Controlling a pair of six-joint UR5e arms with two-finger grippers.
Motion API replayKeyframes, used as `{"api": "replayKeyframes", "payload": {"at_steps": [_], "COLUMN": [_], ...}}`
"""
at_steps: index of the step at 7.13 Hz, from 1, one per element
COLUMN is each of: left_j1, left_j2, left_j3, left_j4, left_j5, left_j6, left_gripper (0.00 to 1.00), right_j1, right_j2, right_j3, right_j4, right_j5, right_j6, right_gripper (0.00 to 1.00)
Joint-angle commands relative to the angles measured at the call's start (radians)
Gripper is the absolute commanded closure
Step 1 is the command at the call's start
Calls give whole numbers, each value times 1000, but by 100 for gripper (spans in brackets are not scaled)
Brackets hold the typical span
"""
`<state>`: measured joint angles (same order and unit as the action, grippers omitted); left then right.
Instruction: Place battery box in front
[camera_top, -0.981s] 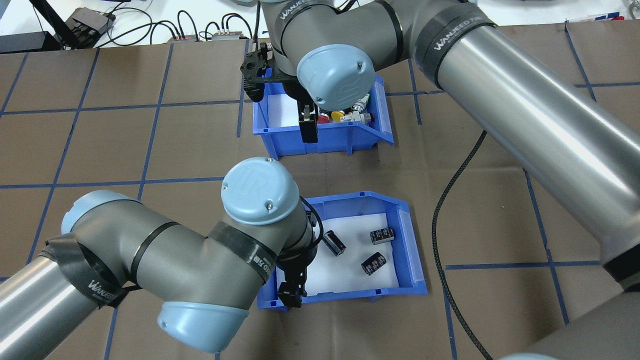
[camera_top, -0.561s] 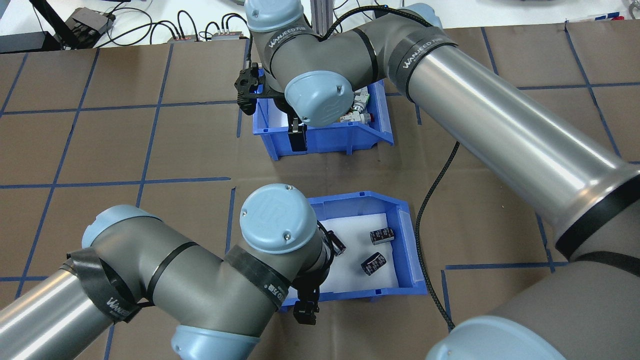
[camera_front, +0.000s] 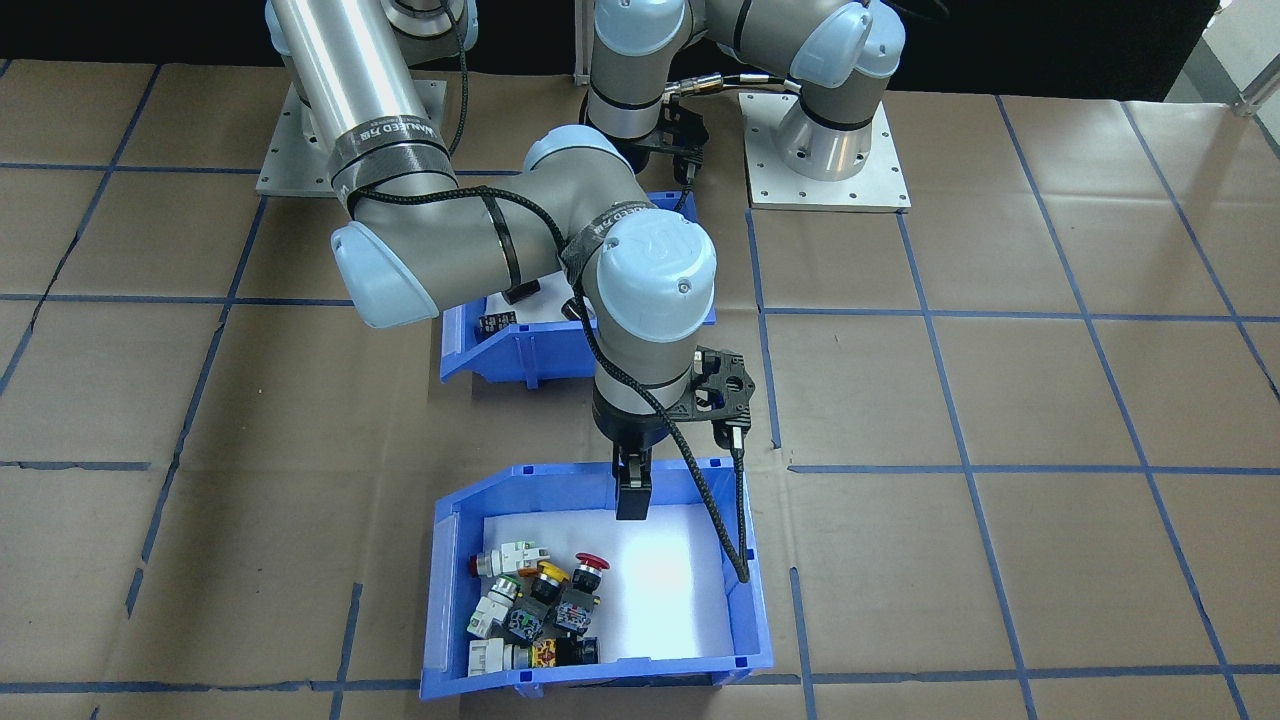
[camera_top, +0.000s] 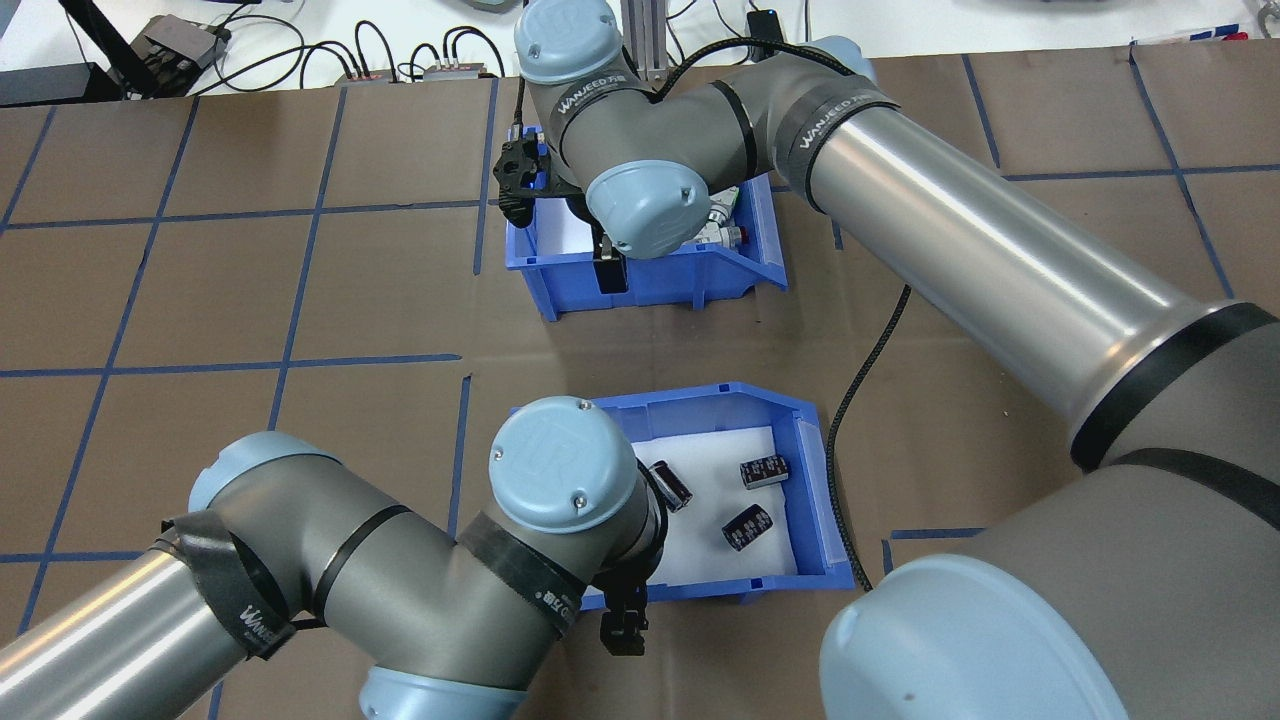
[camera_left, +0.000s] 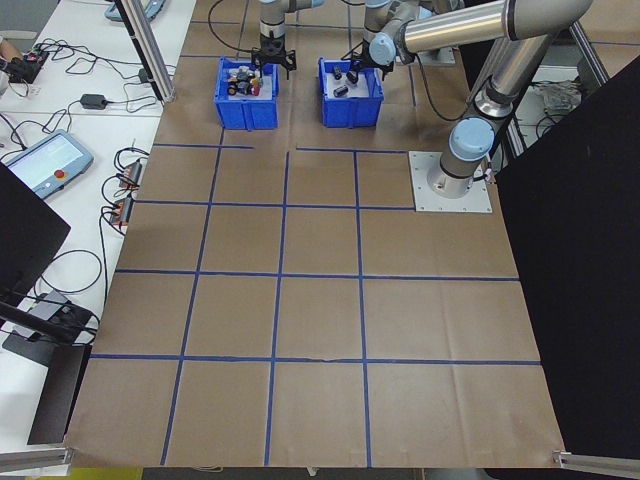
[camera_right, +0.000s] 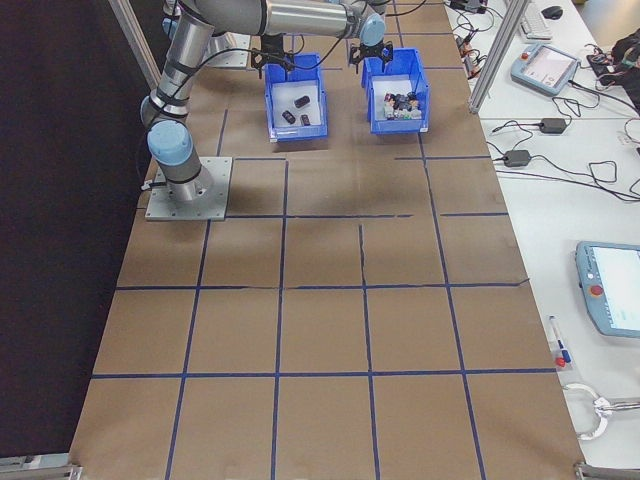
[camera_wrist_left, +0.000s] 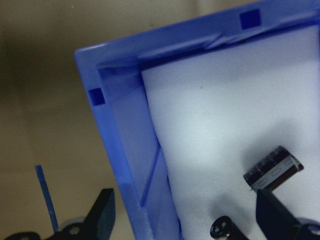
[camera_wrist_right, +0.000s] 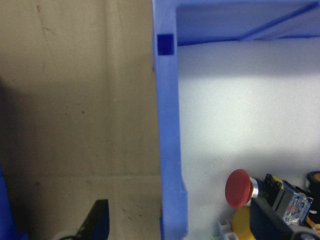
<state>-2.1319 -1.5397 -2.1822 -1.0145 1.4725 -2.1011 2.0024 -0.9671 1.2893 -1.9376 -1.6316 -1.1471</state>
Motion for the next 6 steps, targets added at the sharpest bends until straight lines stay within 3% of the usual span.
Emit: {"api": "replayKeyframes", "payload": {"at_steps": [1, 2, 3, 4, 5, 6], "left_j1": [-29, -37, -39, -40, -40, -40], "left_j2": [-23, -27, -28, -34, -34, -27], "left_j3": [-13, -24, -25, -25, -25, -25], "left_j4": [7, 7, 58, 104, 105, 102], "left_j5": [5, 5, 3, 3, 3, 5], "left_j6": [-17, -31, -107, -126, -126, -117], "left_gripper": [1, 17, 55, 80, 94, 100], "right_j1": [-1, 1, -1, -1, -1, 1], "right_j2": [25, 27, 25, 22, 18, 14], "right_j3": [25, 27, 24, 18, 16, 16], "right_j4": [-6, -17, -17, -17, -17, -17], "right_j5": [1, -1, -2, -2, -2, -2], "right_j6": [-10, -10, -10, -10, -11, -11], "right_gripper": [1, 6, 25, 43, 63, 81]}}
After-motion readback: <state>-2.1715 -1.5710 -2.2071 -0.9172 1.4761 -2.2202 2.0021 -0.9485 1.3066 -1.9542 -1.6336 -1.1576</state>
